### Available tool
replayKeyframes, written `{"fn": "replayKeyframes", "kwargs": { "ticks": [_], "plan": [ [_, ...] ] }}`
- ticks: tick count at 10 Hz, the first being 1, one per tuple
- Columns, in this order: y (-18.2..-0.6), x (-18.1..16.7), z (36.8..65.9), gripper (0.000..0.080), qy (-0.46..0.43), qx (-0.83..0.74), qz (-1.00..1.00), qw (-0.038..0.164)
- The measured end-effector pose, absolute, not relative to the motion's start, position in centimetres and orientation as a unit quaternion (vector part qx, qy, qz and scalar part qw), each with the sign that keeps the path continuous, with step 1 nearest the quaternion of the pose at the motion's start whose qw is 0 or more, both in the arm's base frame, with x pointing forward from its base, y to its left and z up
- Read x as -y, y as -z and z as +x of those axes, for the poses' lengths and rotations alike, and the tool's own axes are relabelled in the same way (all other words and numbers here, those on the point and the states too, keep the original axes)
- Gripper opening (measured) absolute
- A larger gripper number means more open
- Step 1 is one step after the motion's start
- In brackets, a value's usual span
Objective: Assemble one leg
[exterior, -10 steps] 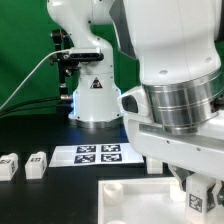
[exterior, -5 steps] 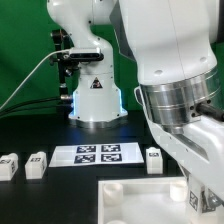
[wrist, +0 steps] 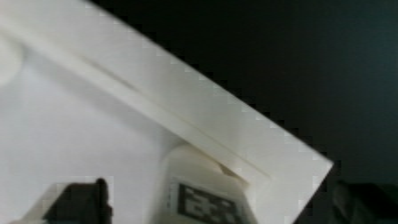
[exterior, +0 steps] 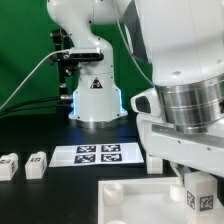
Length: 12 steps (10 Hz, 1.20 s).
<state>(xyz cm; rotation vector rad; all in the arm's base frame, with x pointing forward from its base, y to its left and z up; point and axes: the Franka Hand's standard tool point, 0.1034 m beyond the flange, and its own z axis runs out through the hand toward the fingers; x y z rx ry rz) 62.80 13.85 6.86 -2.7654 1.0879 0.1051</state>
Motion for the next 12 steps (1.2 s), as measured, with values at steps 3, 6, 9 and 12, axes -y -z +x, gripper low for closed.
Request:
{"fn": "replayKeyframes", "kwargs": {
  "ticks": [3,6,9,12],
  "plan": [
    [-6.7,-13.3,62.9,0.0648,-0.02,-0.194,-0.977,0.087],
    [-6.9,-11.9,63.4,0.0648,0.005,0.002,-0.998,0.066],
    [-6.9,-12.2,63.5,0.0466,0.008,0.006,-0.998,0.067],
    [-6.8,-11.8,63.5,0.0301,0.0,-0.102,-0.993,0.067]
  ]
}}
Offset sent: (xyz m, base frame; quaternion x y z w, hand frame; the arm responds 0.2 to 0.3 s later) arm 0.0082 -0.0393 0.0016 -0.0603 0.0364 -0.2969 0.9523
